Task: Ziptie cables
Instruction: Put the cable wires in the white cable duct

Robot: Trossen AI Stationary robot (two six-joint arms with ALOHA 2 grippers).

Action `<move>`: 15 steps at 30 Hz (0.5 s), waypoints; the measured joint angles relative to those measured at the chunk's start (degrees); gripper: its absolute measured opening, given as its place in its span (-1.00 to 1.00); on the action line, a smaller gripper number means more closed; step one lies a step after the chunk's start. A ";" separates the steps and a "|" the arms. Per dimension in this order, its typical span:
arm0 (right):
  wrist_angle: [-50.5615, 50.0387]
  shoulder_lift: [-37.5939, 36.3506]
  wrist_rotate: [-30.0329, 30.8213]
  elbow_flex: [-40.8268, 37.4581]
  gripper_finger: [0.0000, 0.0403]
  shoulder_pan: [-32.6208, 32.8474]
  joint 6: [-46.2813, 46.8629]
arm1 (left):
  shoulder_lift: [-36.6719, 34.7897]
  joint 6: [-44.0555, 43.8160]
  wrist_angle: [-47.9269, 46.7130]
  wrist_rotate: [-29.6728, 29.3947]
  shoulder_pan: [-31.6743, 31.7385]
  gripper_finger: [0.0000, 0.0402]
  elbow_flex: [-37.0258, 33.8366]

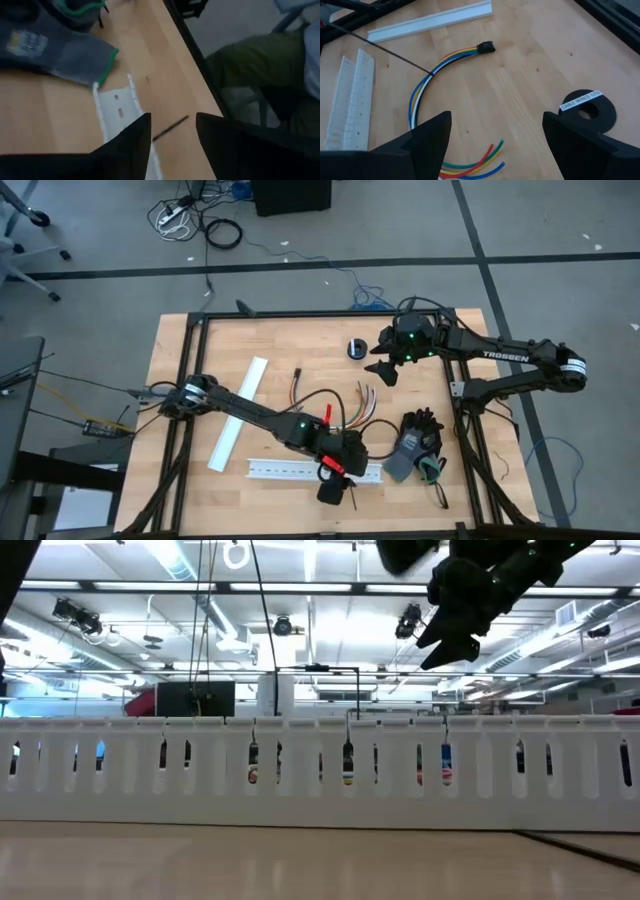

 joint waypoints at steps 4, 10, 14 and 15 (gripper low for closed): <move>-0.93 0.00 -0.28 0.00 0.53 -0.33 -0.56 | -0.05 2.94 -22.30 -7.97 -0.95 -0.25 9.32; -1.82 0.00 -1.46 0.00 0.53 0.75 -2.04 | -0.34 -2.96 -55.24 -22.78 -3.14 -0.25 15.09; -1.80 -0.02 -1.58 0.00 0.53 2.05 -3.11 | -5.59 -7.71 -52.37 -25.14 -3.75 -0.31 9.44; -1.69 -0.02 -1.59 0.00 0.53 2.27 -3.33 | -7.43 -8.83 -51.34 -25.76 -3.86 -0.34 7.84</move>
